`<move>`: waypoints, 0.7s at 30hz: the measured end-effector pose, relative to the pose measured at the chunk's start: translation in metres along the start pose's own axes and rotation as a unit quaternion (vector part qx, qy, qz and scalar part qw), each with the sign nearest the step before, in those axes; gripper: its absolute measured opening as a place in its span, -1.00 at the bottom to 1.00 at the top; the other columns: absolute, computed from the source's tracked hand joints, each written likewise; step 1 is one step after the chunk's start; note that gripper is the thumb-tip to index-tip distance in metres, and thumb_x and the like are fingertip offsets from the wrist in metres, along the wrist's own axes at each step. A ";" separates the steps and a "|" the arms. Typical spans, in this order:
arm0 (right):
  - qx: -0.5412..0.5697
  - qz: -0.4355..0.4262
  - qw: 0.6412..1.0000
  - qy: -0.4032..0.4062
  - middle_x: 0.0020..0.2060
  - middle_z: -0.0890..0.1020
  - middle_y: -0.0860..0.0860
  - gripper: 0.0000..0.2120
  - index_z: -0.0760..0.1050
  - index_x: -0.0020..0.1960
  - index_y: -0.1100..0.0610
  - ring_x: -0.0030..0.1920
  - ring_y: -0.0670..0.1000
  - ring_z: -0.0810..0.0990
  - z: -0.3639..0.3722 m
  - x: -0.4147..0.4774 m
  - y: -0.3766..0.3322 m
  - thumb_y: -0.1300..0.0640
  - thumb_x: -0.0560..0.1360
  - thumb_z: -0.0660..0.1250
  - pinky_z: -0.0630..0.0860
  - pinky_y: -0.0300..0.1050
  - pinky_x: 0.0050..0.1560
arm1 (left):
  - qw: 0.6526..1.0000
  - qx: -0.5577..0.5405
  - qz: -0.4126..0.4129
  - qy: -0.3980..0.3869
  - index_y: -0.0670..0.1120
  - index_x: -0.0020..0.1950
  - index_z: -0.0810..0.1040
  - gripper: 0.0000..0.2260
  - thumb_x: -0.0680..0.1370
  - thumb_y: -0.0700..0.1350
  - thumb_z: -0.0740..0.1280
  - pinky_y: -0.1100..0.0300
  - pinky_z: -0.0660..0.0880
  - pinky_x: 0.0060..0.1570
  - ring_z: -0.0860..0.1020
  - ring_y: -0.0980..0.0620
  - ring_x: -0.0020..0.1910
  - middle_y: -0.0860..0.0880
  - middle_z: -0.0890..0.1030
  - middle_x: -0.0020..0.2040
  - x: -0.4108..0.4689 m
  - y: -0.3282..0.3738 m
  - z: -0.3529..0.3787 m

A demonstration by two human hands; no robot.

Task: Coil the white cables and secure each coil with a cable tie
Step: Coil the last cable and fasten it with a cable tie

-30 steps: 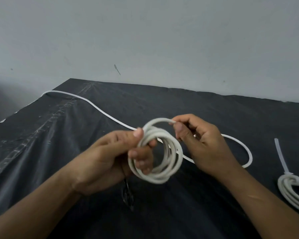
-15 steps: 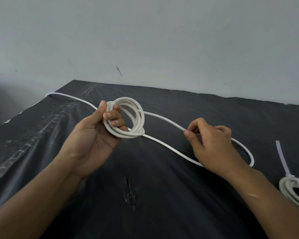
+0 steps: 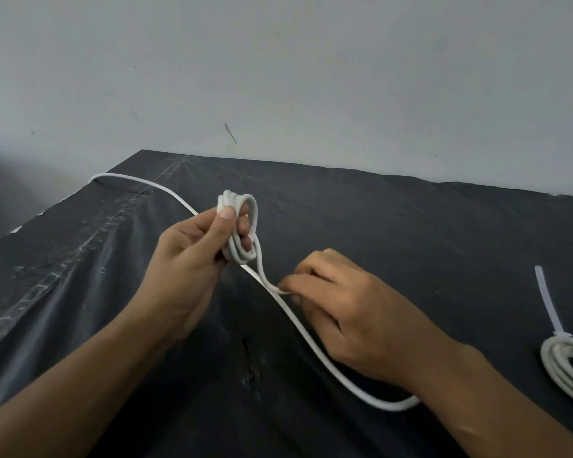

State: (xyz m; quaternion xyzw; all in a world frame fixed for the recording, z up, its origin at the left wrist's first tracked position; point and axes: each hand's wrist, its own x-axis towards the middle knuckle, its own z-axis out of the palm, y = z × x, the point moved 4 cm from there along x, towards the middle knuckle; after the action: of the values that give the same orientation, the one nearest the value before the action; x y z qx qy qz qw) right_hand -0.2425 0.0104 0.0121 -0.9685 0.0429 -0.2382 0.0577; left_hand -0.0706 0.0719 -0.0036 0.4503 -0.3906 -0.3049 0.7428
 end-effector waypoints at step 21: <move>0.168 0.112 0.956 0.214 -0.15 0.61 -0.01 -0.84 0.61 0.11 0.11 -0.24 -0.04 0.58 -0.024 -0.003 0.033 0.11 0.56 0.38 0.52 -0.21 -0.23 | 0.960 0.089 -0.075 -0.253 -0.30 -0.05 0.51 -0.67 0.63 -0.03 0.19 0.01 0.41 -0.08 0.43 -0.05 -0.18 -0.09 0.45 -0.23 -0.030 -0.005 0.040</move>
State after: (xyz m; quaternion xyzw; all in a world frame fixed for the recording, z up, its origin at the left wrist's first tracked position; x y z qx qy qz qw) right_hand -0.2583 -0.0244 0.0273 -0.8603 0.1223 -0.4354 0.2350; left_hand -0.1200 0.0764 -0.0060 0.4507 -0.5569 -0.4276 0.5512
